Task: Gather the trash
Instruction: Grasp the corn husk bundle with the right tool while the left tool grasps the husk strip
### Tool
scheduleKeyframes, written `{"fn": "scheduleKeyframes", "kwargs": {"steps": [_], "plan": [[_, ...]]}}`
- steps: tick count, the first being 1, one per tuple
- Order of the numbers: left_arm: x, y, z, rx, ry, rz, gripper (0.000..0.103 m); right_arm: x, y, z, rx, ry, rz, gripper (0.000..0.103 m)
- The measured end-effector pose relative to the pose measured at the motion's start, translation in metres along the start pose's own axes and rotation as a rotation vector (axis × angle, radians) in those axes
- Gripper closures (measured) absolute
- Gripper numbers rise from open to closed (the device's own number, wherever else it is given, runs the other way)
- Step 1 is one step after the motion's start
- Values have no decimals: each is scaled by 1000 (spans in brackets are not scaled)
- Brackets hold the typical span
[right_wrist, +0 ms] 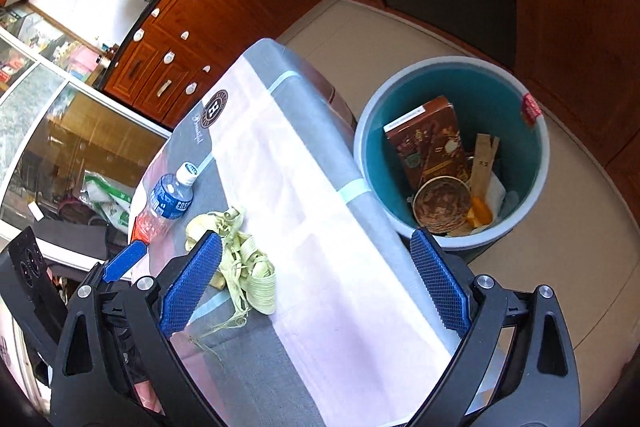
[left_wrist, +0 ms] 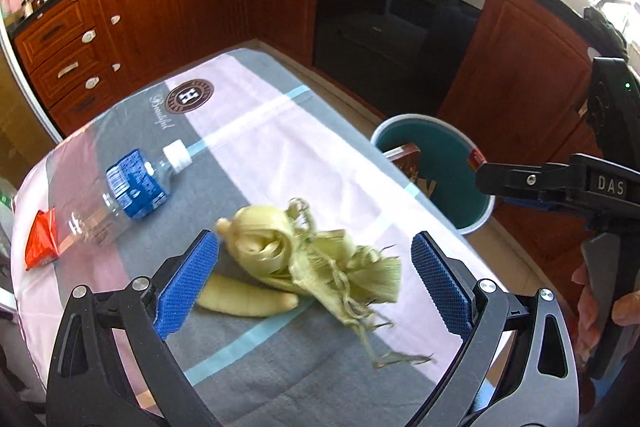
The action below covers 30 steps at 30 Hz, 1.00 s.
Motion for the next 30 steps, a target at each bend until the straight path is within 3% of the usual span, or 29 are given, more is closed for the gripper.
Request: {"fn": "scheduleKeyframes", "kwargs": {"steps": [5,11,19,26,30], "plan": [[14,50,-29,-56,54,39,6,29,26,-12,-63,65,1,12],[29,82,-55,-78,99,38,6,71,54,-25,-131,163,0,12],[50,96,-63,-95,141,6,6,127,90,-36,-245,257,-9,12],[65,91,-68,-71,175,-9,6,149,100,-37,-311,228,-21,13],[67,85,-66,-49,166,-3,6,151,101,-39,-324,227,20,45]]}}
Point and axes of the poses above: each gripper's, at about its wrist camera, not at the fingertips, and x roughly the way its jaws point, y to its left, z to its top, the point moved 4 cm from there along x, roughly the way its jaws point, and after that the axes turned 5 degrees about z, right-handed, at the moved point
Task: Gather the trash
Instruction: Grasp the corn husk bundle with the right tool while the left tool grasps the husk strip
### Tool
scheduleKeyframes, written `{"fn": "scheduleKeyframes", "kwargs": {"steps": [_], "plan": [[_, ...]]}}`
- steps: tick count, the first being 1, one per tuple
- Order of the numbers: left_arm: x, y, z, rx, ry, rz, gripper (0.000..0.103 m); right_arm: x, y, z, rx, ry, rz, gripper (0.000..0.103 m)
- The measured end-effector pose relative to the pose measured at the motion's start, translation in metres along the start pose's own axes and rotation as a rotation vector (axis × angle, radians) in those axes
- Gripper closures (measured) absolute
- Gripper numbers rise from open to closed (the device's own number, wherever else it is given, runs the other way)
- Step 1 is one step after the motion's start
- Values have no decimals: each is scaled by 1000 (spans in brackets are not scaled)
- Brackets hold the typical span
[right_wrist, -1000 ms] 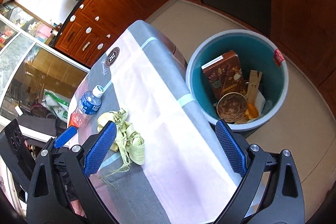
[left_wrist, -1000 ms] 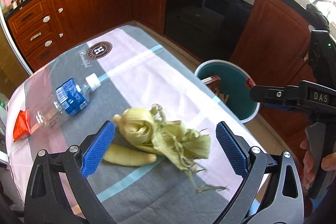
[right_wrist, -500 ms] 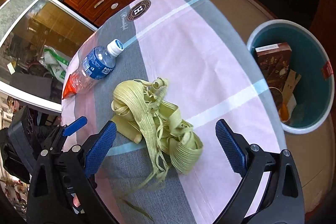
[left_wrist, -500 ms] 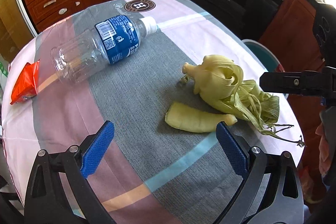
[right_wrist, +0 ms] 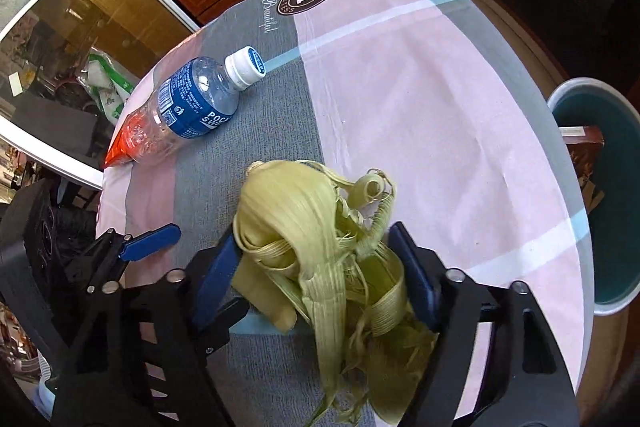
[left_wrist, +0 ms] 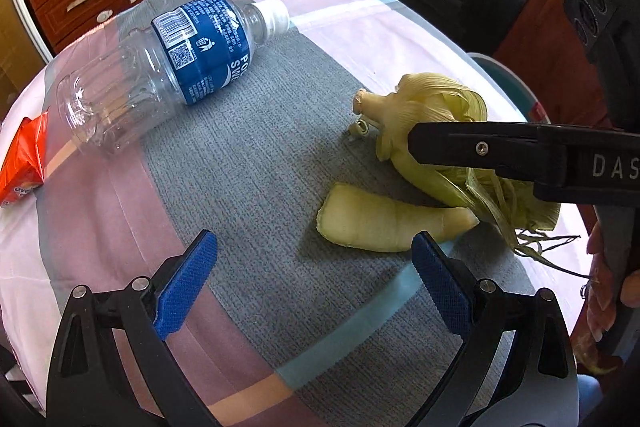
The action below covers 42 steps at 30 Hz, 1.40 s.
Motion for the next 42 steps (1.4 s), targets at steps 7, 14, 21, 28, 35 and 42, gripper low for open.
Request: {"fn": "scheduleKeyframes", "kwargs": {"steps": [7,14,21,28,35,42], "plan": [[-6,-14,1,29,-18,-45,26,-15,0,-11,24,36,103,67],[-3,-33,13,47,-3,-95,61,-18,-27,-30,122,22,182,58],[-1,-50,25,61,-26,-75,90,-18,-27,-32,119,-11,219,57],[-11,-53,22,75,-28,-33,93,-18,-26,-33,127,-9,223,61],[-30,-39,21,47,-37,29,94,-46,-13,-30,66,-55,201,67],[-62,-41,21,18,-86,37,94,-82,-19,-30,91,-120,195,67]]}}
Point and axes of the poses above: each gripper's, at about its wrist camera, not at the fingertips, and x roughly the way its jaws point, y to its left, z to its top, the point moved 4 cm from there along x, roughly the way its jaws point, and after that the axes turned 5 degrees about z, right-handed, at the moved point
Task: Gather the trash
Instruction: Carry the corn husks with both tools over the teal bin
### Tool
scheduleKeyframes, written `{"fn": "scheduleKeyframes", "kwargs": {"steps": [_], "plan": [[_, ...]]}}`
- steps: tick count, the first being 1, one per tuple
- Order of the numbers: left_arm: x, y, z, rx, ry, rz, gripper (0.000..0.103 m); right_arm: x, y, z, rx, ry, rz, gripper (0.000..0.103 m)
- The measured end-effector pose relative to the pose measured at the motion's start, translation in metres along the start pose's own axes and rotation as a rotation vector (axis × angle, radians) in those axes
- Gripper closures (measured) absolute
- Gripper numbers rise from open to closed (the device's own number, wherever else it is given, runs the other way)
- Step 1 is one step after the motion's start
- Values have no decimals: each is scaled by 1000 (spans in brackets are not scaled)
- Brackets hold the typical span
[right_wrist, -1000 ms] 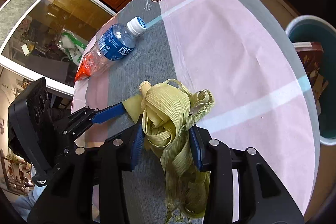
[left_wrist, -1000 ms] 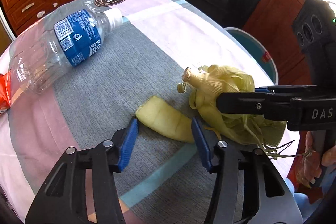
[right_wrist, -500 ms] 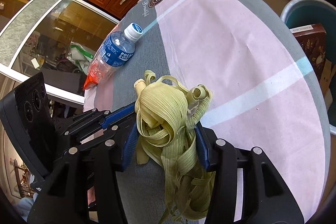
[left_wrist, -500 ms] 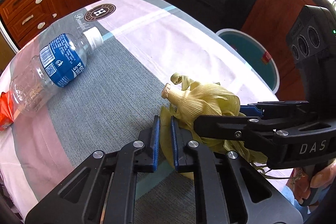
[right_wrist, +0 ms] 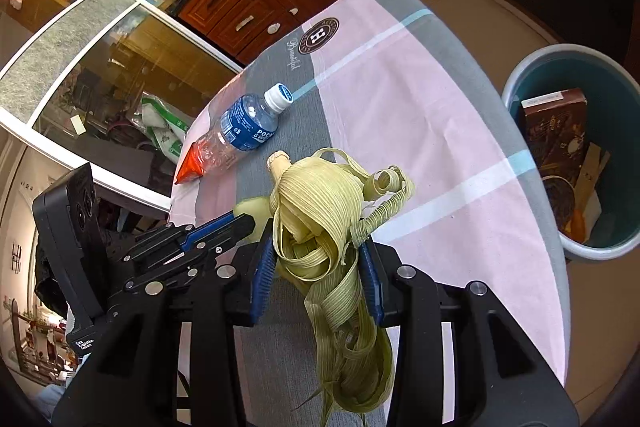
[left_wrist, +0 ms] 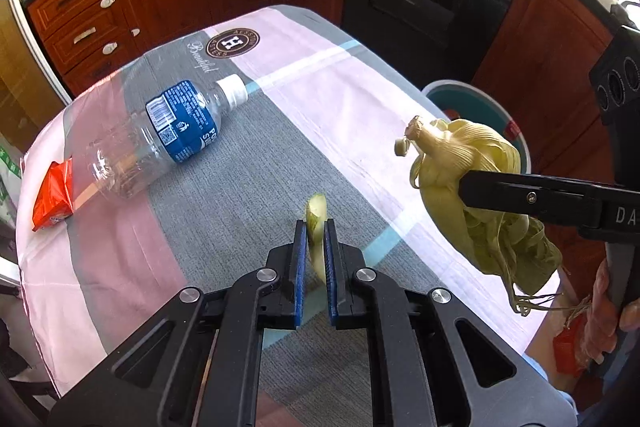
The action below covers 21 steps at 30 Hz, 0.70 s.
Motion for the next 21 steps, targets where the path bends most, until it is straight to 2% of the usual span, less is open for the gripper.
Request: {"fn": "scheduleKeyframes", "kwargs": {"steps": [10,21], "plan": [[-48,-37,11,50,-101,-3,94,-55,5,-7,-13,-95,-20,67],[-76,-88,33,141,-144,-11,94,-113,-6,-3,-6,-208,-16,67]]}}
Point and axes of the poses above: each gripper's, at about its wrist camera, not at the fingertips, and x roughly the way its jaws point, y to its left, z to its top, the point moved 4 cm from there along x, roughly the way its jaws point, and after that the axes turned 5 degrees about z, right-handed, at the moved point
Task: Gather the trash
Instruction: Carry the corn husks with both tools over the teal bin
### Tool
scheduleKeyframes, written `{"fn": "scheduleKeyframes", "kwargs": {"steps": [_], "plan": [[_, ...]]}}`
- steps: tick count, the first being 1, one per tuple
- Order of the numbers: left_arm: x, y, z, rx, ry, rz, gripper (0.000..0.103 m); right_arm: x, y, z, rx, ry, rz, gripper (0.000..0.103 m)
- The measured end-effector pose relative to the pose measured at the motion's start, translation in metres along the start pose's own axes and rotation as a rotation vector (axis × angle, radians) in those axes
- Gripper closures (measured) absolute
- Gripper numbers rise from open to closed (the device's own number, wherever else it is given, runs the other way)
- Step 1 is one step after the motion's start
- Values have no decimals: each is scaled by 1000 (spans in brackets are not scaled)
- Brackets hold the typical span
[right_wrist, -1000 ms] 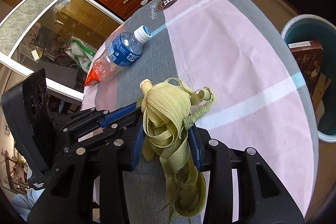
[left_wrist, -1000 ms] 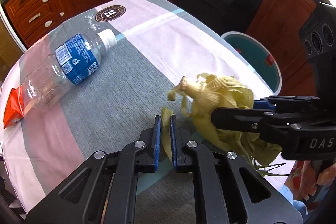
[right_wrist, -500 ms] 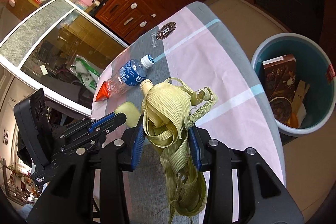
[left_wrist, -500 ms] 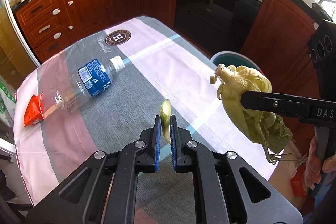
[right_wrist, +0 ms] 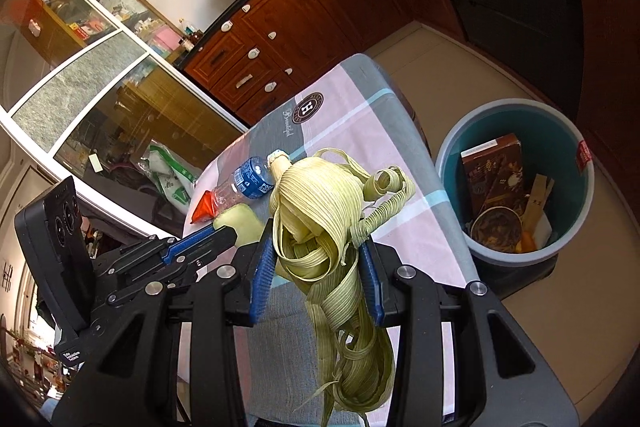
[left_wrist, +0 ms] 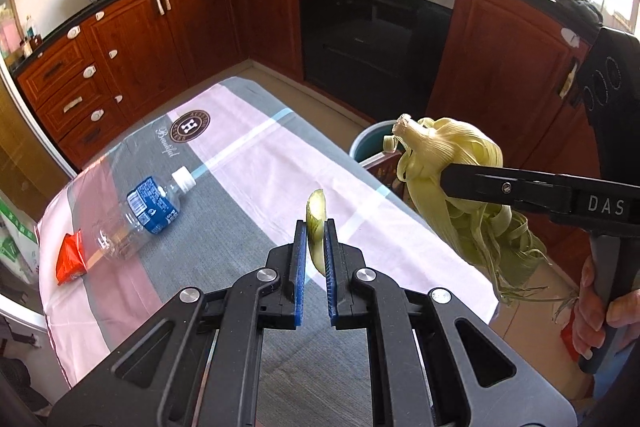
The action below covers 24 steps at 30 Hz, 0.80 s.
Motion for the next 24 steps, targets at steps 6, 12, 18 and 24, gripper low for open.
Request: {"fn": "scheduleKeyframes", "kwargs": {"steps": [6,12,18,24], "plan": [[-1,-40,20,68,-13,-40,94,-26,-19,7,30,-56,-5,67],[13,-75,32,109,-4,-96,94,-45,-46,13,74,-92,-32,67],[44,-97,42,148,28,-127,94,-53,-75,21,119,-116,-65,67],[96,-112,56,154,94,-165,94,-48,-129,33,213,-123,-144,66]]}}
Point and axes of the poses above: each gripper's, at about its wrist camera, not at the fingertips, and x roughly the way its jaws point, y to its left, z to its top, the point moved 4 cm from there along x, roughly the way its jaws point, and after that the axes turned 5 degrees about z, right-handed, at the moved point
